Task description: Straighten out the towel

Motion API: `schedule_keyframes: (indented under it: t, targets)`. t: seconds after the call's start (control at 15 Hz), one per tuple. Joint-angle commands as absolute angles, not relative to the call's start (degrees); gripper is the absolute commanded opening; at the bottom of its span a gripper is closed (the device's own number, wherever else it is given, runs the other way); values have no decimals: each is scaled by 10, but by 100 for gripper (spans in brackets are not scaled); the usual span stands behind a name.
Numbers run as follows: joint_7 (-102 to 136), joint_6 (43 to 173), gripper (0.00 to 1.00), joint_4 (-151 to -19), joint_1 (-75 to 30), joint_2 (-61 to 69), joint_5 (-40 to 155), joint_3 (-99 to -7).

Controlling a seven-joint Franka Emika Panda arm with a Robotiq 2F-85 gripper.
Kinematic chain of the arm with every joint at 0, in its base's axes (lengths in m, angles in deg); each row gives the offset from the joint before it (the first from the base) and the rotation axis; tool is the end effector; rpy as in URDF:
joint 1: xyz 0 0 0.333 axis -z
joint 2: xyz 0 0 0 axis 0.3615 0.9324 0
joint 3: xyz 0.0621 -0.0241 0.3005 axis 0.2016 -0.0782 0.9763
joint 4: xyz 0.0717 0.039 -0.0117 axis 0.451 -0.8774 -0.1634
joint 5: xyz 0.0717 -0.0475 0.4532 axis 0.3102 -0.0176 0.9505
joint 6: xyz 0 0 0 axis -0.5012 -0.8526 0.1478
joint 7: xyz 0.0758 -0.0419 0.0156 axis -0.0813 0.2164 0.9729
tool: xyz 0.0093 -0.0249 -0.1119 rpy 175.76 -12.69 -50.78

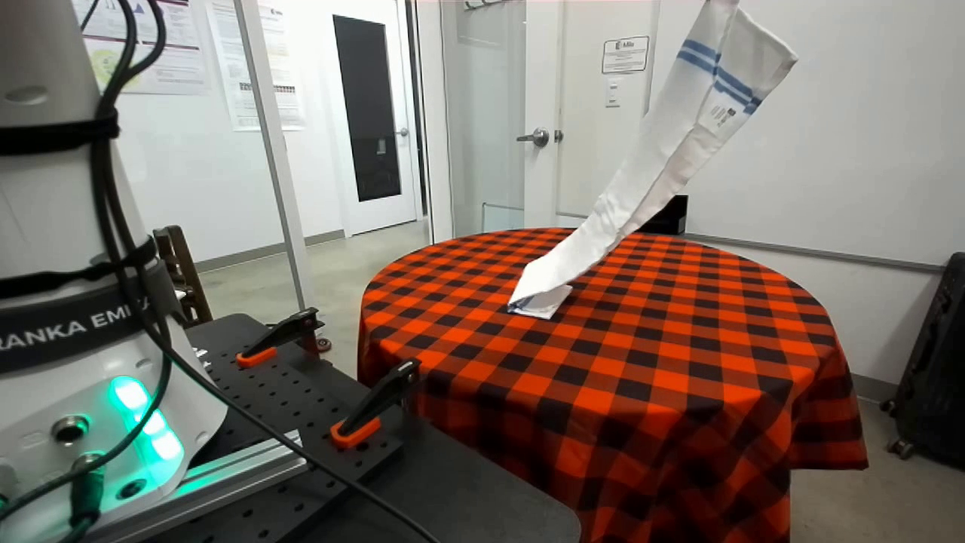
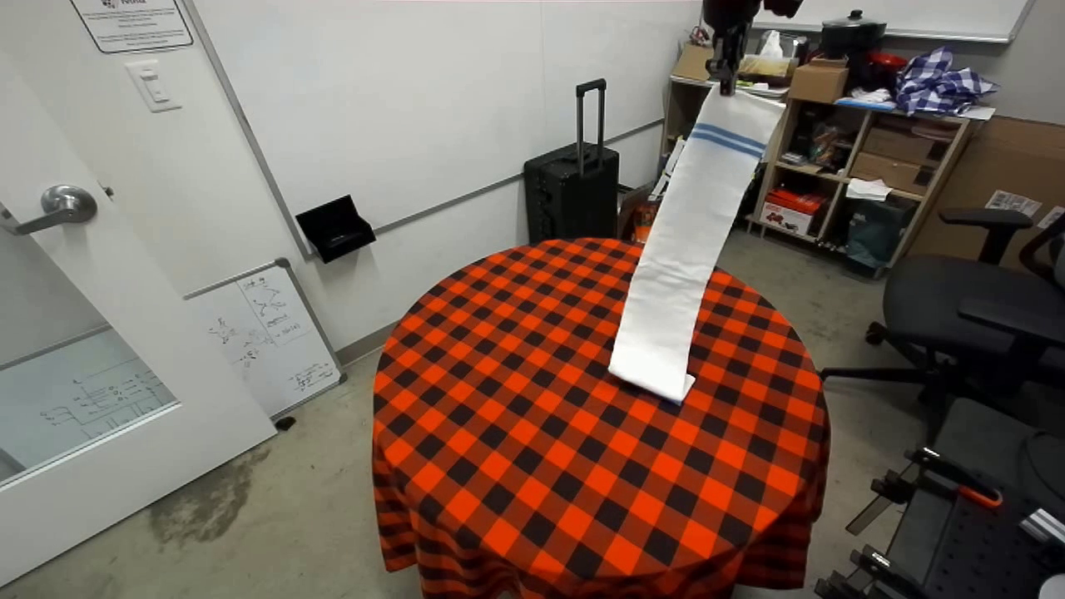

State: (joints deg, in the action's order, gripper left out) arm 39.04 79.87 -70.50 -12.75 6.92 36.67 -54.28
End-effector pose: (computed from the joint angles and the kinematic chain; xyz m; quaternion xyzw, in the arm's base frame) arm 0.7197 -0.1999 0.5302 0.9707 0.0773 0.0179 0.2267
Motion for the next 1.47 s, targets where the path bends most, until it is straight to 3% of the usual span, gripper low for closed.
schedule_keyframes:
  t: [0.0, 0.47, 1.4]
  targets:
    - [362, 809, 1, -717, -138, 17, 332, -561]
    - [327, 807, 1, -717, -130, -33, 287, -568]
    - [332, 764, 1, -716, -165, -9, 259, -552]
